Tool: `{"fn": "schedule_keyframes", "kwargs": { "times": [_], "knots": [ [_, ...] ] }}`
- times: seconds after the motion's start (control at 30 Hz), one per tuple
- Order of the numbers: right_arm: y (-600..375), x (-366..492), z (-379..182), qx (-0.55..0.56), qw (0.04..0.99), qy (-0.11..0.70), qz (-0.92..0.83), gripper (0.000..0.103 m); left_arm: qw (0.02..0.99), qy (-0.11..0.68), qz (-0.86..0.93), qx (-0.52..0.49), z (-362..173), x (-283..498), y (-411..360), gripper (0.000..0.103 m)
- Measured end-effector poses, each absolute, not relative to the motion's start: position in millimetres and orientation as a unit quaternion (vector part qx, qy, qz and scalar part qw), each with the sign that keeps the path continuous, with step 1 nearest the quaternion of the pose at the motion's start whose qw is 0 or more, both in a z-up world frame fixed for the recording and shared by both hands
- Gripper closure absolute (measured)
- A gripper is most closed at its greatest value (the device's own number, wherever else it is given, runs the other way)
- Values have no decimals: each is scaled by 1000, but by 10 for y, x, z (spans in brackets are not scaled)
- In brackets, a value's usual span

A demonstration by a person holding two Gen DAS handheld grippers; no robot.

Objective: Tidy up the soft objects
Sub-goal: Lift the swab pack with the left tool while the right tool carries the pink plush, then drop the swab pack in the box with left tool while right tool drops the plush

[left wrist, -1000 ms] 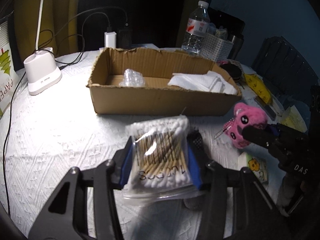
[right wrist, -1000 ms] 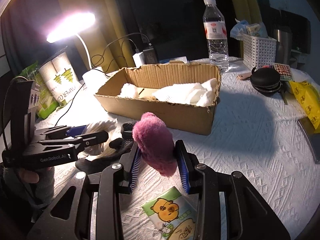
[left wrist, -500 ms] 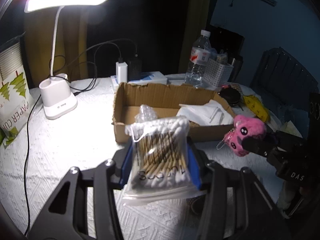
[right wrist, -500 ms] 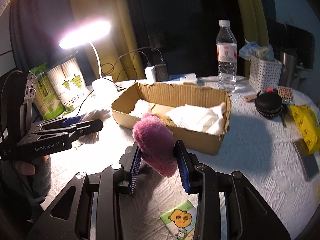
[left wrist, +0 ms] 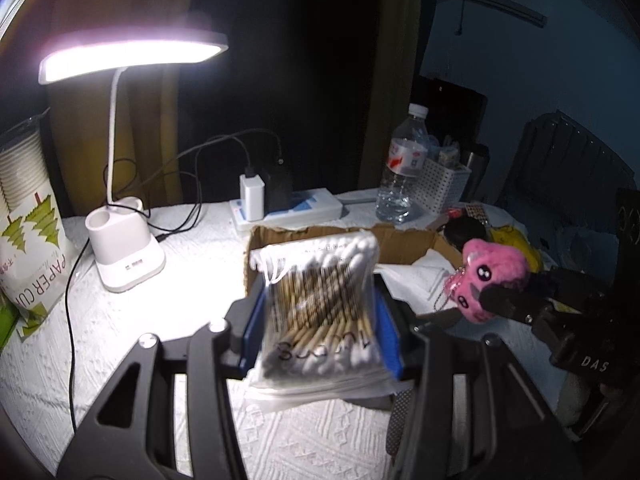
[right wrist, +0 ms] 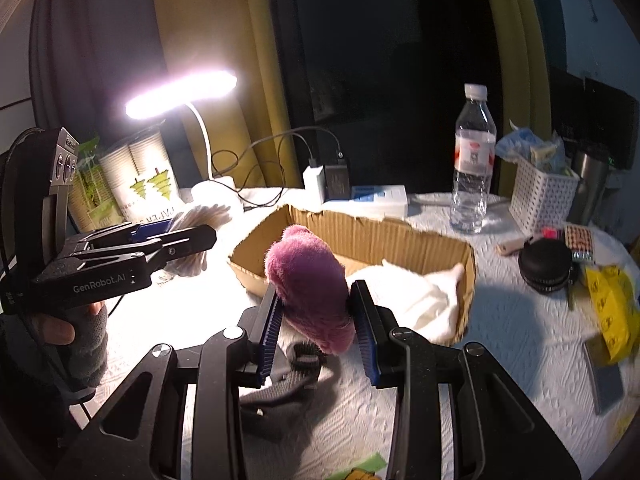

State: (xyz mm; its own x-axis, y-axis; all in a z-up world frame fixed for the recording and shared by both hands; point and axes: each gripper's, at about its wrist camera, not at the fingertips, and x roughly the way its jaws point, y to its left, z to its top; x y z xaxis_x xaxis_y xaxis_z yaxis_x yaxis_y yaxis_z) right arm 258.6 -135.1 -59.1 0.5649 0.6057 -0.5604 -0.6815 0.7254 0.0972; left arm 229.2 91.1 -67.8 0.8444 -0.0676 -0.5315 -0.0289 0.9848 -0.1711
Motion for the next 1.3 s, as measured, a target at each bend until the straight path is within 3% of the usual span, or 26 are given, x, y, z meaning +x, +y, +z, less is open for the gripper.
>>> {"fn": "schedule_keyframes", "kwargs": {
  "times": [0.63,0.7,0.77,0.8,1.0,1.07,1.13,1.17,1.3],
  "knots": [
    [-981,3176,-575,-53,870,294,391,66,953,291,-4,-86,-752,2943,984,53],
    [-927,3252,-595,-54,869,298,391,66,951,295,1,-90,-798,3012,1004,48],
    [-896,3304,-614,-55,869,300,390,66,950,296,0,-96,-833,3057,1024,29],
    [-876,3337,-628,-57,869,303,388,66,950,296,0,-100,-843,3066,1037,25],
    [-829,3441,-710,-54,869,317,377,66,947,302,2,-111,-894,3059,1100,24],
    [-798,3452,-735,-59,869,320,373,64,947,302,3,-111,-890,3036,1111,24],
    [-772,3451,-754,-64,868,324,371,50,948,298,5,-110,-868,3001,1118,24],
    [-776,3436,-750,-63,868,324,371,48,949,296,6,-109,-854,2977,1116,24],
    [-799,3357,-706,-63,870,318,370,47,951,289,9,-107,-802,2889,1121,24]
  ]
}}
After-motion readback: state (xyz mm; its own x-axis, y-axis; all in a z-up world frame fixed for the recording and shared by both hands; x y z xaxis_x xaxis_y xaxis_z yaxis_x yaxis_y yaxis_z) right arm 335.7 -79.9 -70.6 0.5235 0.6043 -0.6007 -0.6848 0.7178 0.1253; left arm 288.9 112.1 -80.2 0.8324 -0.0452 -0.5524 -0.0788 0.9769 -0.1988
